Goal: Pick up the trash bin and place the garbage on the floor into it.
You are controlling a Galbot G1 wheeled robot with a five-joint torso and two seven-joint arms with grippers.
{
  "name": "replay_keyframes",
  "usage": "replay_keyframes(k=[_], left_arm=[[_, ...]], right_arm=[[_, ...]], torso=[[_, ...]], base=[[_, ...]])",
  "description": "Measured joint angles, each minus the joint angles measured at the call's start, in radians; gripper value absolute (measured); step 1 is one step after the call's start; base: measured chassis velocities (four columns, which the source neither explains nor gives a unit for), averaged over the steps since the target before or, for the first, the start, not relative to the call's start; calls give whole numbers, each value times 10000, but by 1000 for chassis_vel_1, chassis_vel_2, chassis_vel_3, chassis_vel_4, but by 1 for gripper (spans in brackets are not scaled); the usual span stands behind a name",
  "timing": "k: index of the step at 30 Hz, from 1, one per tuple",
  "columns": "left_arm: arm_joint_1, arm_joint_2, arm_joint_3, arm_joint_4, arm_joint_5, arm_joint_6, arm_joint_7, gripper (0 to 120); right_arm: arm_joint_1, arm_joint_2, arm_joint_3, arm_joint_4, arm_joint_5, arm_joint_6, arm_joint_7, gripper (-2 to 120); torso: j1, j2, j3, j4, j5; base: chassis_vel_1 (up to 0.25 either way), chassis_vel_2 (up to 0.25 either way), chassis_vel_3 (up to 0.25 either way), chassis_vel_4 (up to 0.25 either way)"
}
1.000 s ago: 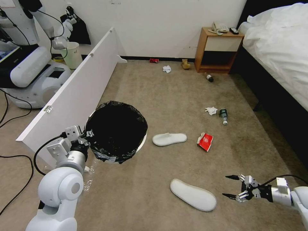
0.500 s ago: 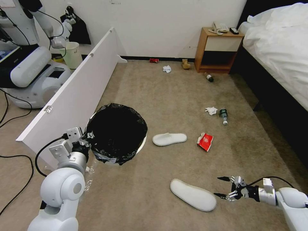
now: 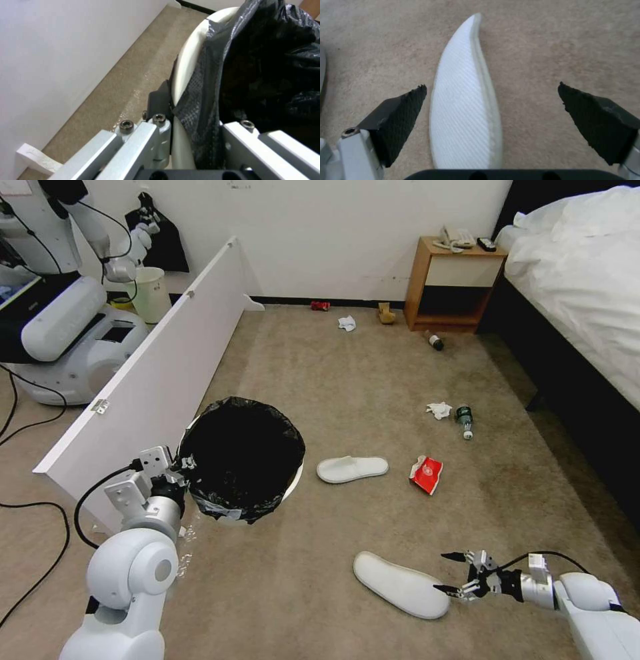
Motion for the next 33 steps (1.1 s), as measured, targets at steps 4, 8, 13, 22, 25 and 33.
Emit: replay_keyframes(k=[4, 8, 13, 22, 25, 33], left_arm=[[6, -23, 0, 17, 19, -8, 0, 4], [48, -33, -6, 31, 38, -23, 7, 4], [67, -41, -11, 37, 61, -39, 14, 4], [101, -48, -2, 39, 78, -61, 20, 4], [134, -48, -2, 39, 98, -79, 23, 4], [236, -67, -4, -17, 148, -129, 32, 4]], right_arm=[[49, 79, -96, -84, -76, 26, 1, 100], [145, 272, -185, -264, -193, 85, 13, 100], [175, 433, -247, -337, -299, 106, 22, 100], [77, 522, -143, -398, -371, 162, 35, 98], [55, 536, -100, -412, -391, 171, 37, 93], [-151, 601, 46, -436, -342, 199, 48, 57]], torso=[[0, 0, 0, -1, -1], [0, 0, 0, 0, 1], [0, 1, 0, 0, 0], [0, 0, 0, 0, 0], [0, 0, 0, 0, 0], [0, 1, 0, 0, 0]], base=[[0, 0, 0, 0], [0, 0, 0, 0], [0, 0, 0, 0], [0, 0, 0, 0], [0, 0, 0, 0], [0, 0, 0, 0]])
